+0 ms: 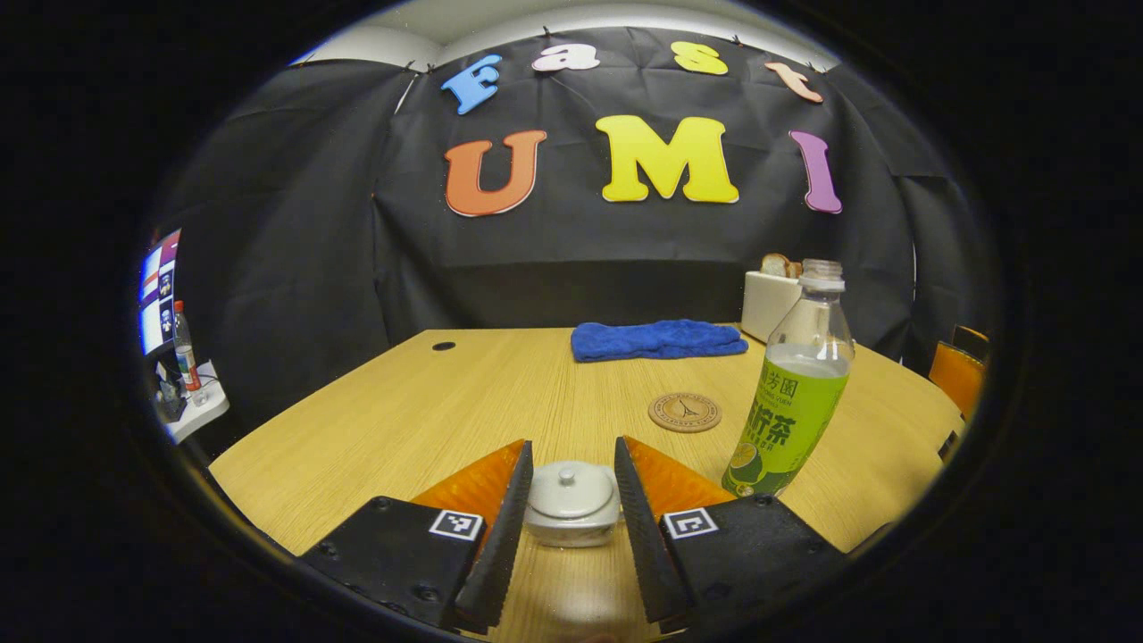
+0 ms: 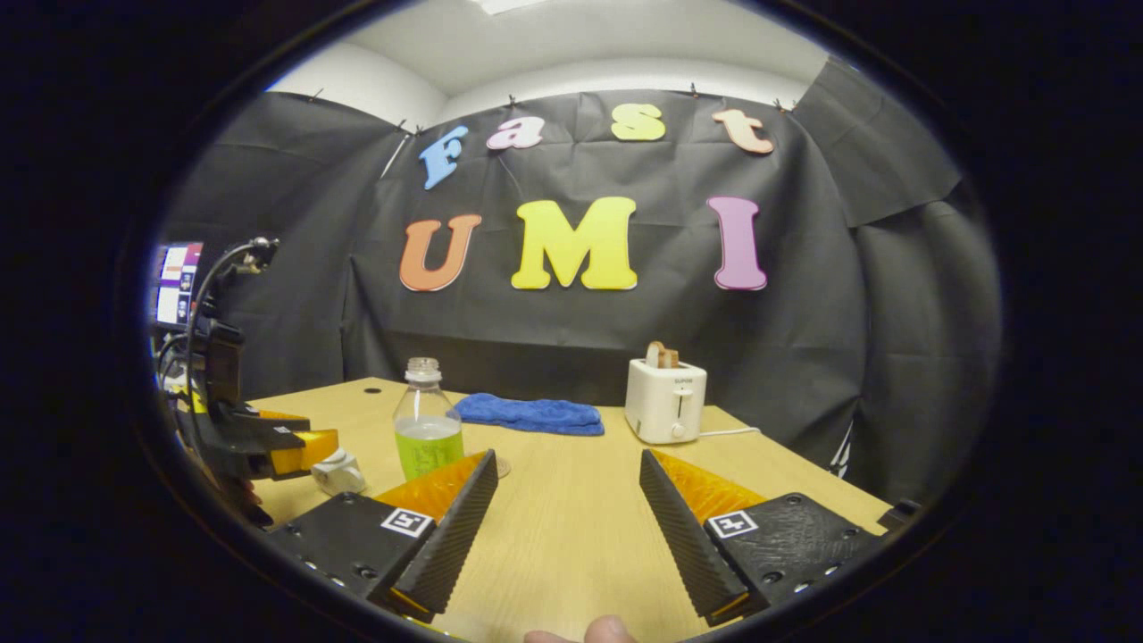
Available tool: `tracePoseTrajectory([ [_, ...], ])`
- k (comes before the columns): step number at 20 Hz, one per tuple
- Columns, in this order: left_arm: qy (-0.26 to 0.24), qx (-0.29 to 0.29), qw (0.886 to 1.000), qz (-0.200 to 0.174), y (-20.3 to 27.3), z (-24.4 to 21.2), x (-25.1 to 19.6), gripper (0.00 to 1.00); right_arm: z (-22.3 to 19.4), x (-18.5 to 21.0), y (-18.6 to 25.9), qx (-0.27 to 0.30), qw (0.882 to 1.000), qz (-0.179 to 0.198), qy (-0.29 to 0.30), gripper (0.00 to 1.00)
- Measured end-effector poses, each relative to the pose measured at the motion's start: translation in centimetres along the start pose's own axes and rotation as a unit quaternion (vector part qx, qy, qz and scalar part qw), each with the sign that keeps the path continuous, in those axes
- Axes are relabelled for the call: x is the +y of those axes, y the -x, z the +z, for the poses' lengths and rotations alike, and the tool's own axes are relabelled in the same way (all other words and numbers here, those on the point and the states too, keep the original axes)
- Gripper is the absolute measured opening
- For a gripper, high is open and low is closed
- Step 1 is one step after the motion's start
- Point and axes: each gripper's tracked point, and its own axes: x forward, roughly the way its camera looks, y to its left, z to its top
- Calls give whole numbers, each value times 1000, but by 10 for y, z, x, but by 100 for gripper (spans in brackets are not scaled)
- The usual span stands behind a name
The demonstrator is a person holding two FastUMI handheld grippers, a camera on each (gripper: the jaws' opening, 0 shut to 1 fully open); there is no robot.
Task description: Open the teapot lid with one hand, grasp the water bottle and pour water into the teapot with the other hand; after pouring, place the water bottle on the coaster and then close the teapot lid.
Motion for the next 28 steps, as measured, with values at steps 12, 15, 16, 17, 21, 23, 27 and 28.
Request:
tracePoseTrajectory([
  [12, -2, -1, 1000, 15, -10, 1, 7, 5, -17, 7, -13, 20, 1000, 21, 4, 98],
  [15, -1, -4, 1000, 8, -6, 6, 6, 3, -12, 16, -14, 14, 999, 41, 5, 98],
  [16, 1, -12, 1000, 10, -4, 12, 8, 3, -11, 19, -14, 11, 999, 48, 4, 96],
  [17, 2, -20, 1000, 11, -3, 17, 10, 3, -9, 24, -14, 8, 998, 59, 1, 98],
  [21, 21, -49, 999, 0, 16, 38, 10, 3, -18, 56, -13, 19, 994, 106, -6, 96],
  [23, 27, -65, 997, -8, 30, 48, 10, 3, -28, 75, -18, 36, 991, 128, -1, 96],
  [27, 45, -86, 995, -14, 48, 56, 18, 2, -40, 105, -35, 60, 987, 148, -4, 96],
  [28, 45, -89, 995, -14, 48, 56, 21, 3, -42, 109, -39, 62, 987, 147, -4, 96],
])
